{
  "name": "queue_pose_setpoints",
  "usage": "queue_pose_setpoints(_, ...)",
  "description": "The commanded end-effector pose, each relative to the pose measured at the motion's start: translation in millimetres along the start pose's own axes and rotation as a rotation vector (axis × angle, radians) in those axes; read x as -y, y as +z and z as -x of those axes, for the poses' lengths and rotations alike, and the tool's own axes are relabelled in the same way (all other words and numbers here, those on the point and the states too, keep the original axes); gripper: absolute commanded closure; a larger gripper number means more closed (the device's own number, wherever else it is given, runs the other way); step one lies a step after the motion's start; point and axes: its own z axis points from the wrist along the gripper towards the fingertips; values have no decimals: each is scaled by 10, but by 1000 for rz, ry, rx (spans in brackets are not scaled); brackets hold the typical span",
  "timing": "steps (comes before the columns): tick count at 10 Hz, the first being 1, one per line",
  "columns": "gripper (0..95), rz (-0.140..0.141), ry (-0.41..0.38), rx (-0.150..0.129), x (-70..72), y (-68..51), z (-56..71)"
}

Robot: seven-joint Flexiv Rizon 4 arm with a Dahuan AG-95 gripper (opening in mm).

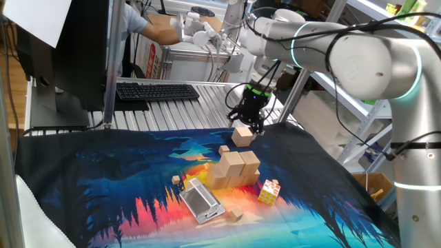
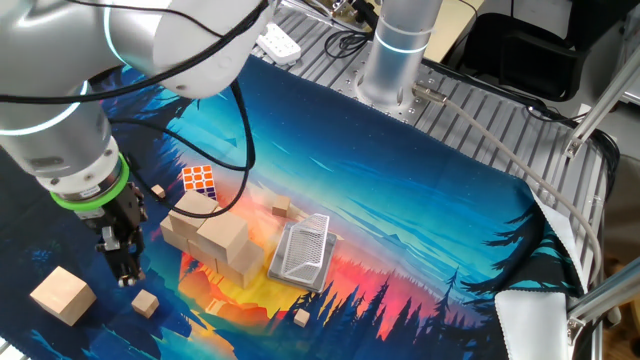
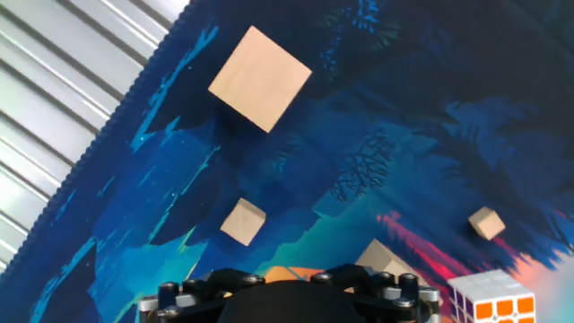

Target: Stack the blocks into a pyramid shape

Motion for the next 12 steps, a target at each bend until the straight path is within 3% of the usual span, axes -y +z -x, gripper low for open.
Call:
queue_pose_setpoints(1,0,3,-60,5,-13,-6,20)
queue_pose_setpoints(5,0,-17,-226,57,-13,-6,21)
queue_pose_setpoints(8,0,-21,-287,78,-17,-10,25)
queue_pose_setpoints(12,0,-53,-330,100,-88,-70,114)
